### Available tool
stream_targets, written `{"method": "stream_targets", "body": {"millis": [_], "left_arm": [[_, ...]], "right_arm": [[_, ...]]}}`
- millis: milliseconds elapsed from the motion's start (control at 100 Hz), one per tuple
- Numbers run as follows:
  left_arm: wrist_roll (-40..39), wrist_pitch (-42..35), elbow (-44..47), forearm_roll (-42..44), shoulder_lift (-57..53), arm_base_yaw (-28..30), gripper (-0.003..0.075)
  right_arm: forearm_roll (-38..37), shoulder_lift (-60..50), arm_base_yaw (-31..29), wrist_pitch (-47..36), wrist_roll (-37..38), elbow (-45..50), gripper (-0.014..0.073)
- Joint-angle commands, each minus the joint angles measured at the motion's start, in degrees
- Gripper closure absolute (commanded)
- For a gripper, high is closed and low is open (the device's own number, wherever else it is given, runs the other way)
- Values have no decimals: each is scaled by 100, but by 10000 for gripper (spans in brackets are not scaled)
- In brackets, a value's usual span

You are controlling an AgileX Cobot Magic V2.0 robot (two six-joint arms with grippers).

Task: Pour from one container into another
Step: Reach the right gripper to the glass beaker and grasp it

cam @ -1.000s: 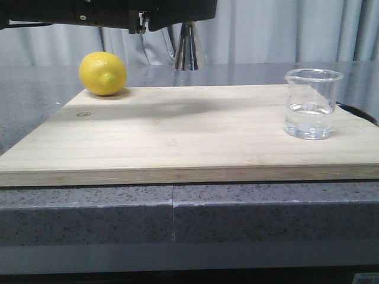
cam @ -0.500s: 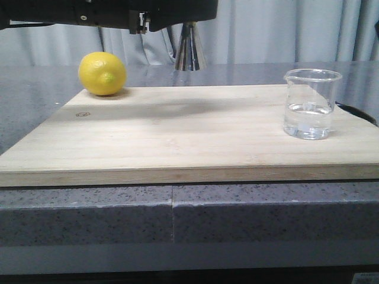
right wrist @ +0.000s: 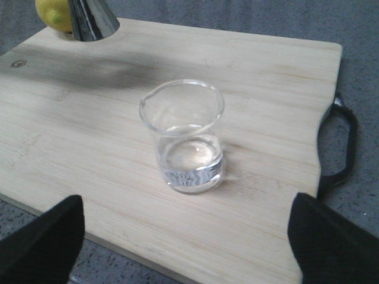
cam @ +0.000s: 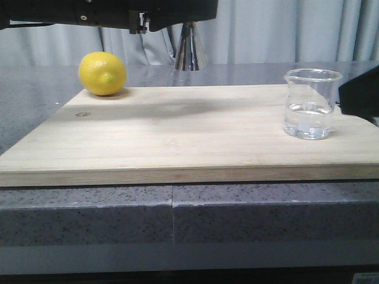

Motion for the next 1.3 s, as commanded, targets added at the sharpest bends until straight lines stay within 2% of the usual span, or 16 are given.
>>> {"method": "stream_targets", "body": {"millis": [0,320,400,510,580,750,1080,1290], "left_arm": [[-61,624,-181,-521,-323,-49,504],[-61,624,-181,-521,-323,-49,504],[-61,624,-181,-521,-323,-49,504],[-61,624,-181,-521,-323,-49,504],[-61,624,-181,-521,-323,-49,504],[-61,624,-181,-521,-323,-49,504],[-61,624,-181,-521,-323,-49,504],[-61,624,-181,-521,-323,-49,504]], "right_arm": [[31,141,68,-595,-44,-110,-38],[-43,242,68,-693,-44,-110,-38],[-482,242,68,-708,220,-73,-38],[-1642,242,68,-1068,1437,33,-38],[-2054,242,68,-1404,1766,126,-38],[-2132,609,68,-2460,1766,354,-38],[-2120,2219,58,-4288,1756,366,-38],[-2039,2801,-227,-4767,1756,252,-30]]}}
